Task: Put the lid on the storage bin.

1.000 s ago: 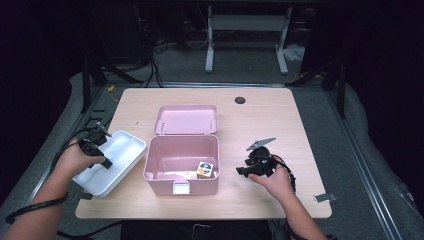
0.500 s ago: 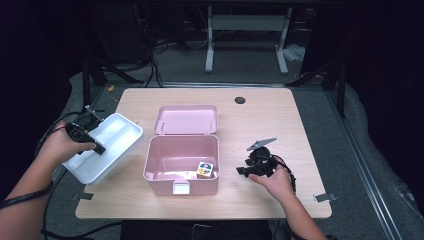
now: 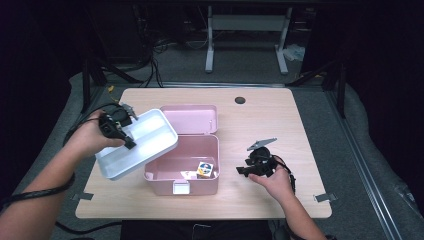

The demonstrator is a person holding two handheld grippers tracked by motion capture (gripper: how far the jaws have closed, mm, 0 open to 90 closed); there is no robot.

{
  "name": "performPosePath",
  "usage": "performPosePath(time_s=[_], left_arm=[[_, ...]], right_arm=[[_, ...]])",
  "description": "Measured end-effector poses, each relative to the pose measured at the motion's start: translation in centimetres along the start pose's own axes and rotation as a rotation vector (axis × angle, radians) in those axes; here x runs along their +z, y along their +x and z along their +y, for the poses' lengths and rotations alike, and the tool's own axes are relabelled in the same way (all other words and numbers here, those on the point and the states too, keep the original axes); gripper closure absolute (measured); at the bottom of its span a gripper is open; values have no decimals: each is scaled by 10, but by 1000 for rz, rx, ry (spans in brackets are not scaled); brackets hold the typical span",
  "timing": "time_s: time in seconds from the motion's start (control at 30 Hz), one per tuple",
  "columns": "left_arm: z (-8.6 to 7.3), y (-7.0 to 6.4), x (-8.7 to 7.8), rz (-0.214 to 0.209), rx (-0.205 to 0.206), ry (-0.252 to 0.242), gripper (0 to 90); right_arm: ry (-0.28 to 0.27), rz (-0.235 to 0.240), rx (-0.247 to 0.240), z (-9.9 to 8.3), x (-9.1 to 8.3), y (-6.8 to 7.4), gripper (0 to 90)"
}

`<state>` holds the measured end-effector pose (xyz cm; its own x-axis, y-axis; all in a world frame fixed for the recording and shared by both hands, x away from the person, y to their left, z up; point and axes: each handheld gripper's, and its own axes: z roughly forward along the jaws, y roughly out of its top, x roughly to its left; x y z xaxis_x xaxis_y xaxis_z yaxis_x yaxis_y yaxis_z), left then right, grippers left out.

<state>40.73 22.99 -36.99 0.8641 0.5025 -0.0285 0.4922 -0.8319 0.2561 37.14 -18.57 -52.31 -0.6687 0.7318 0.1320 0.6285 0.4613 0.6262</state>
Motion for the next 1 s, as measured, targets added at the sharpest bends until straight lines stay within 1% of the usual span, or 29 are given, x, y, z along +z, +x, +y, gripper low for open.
performPosePath(time_s=[0.03, 0.07, 0.1, 0.13, 0.17, 0.2, 0.23, 0.27, 0.3, 0.33, 0.4, 0.43, 0.47, 0.5, 0.53, 0.57, 0.63, 0.73, 0.77, 0.8, 0.83, 0.87, 0.9, 0.93, 0.97, 1.0], left_arm=[[0, 0, 0, 0, 0, 0, 890], [13, -7, 5, -5, 32, 2, 889], [13, -7, 5, -5, 32, 2, 889], [28, -14, 11, -6, 71, 7, 889], [28, -14, 11, -6, 71, 7, 889], [39, -19, 14, -3, 105, 9, 889], [46, -23, 17, -4, 139, 7, 888], [46, -23, 17, -4, 139, 7, 889], [58, -30, 20, -7, 194, 19, 889], [63, -34, 22, -10, 234, 24, 889], [72, -40, 26, -1, 275, 34, 890], [78, -45, 29, -5, 288, 46, 890], [82, -47, 31, 1, 304, 72, 888], [84, -49, 33, 17, 320, 79, 884], [85, -50, 34, 24, 332, 89, 885], [86, -50, 35, 16, 335, 83, 885], [86, -51, 34, 16, 340, 77, 888], [82, -54, 30, -5, 367, 63, 893], [80, -57, 27, -10, 382, 58, 894], [80, -59, 26, -9, 400, 42, 893], [80, -59, 26, -9, 400, 42, 894], [82, -62, 26, -21, 428, 31, 893], [84, -65, 26, -21, 459, 16, 894], [86, -65, 28, -36, 472, 20, 893], [88, -65, 31, -43, 476, 27, 893], [91, -66, 35, -27, 513, 33, 892]], right_arm=[[0, 0, 0, 0, 0, 0, 465], [3, -3, -3, 0, 0, 0, 465], [3, -3, -3, 0, 0, 0, 465], [3, -1, -1, -1, 0, -1, 465], [3, -1, -1, -1, 0, -1, 465], [1, 4, 4, -1, 0, -1, 465], [2, 4, 5, -2, 0, -2, 465], [2, 4, 5, -2, 0, -2, 465], [5, -1, 5, -3, 0, -2, 465], [4, 1, 5, -3, 0, -2, 465], [6, 1, 6, -5, -1, -3, 465], [6, 2, 9, -5, -1, -3, 465], [4, -6, 11, -6, -2, -4, 465], [2, -1, 14, -7, -2, -4, 465], [2, -5, 17, -8, -3, -4, 466], [1, -3, 21, -9, -4, -4, 466], [1, -10, 19, -10, -5, -4, 466], [1, -16, 29, -13, -7, -5, 465], [0, -18, 35, -15, -8, -6, 466], [-1, -17, 40, -16, -9, -6, 466], [-1, -17, 40, -16, -9, -6, 466], [-2, -13, 52, -18, -10, -8, 466], [-1, -19, 52, -18, -10, -8, 466], [-4, -15, 57, -19, -10, -8, 466], [-3, -16, 55, -19, -11, -8, 466], [-5, -16, 58, -20, -11, -8, 466]])
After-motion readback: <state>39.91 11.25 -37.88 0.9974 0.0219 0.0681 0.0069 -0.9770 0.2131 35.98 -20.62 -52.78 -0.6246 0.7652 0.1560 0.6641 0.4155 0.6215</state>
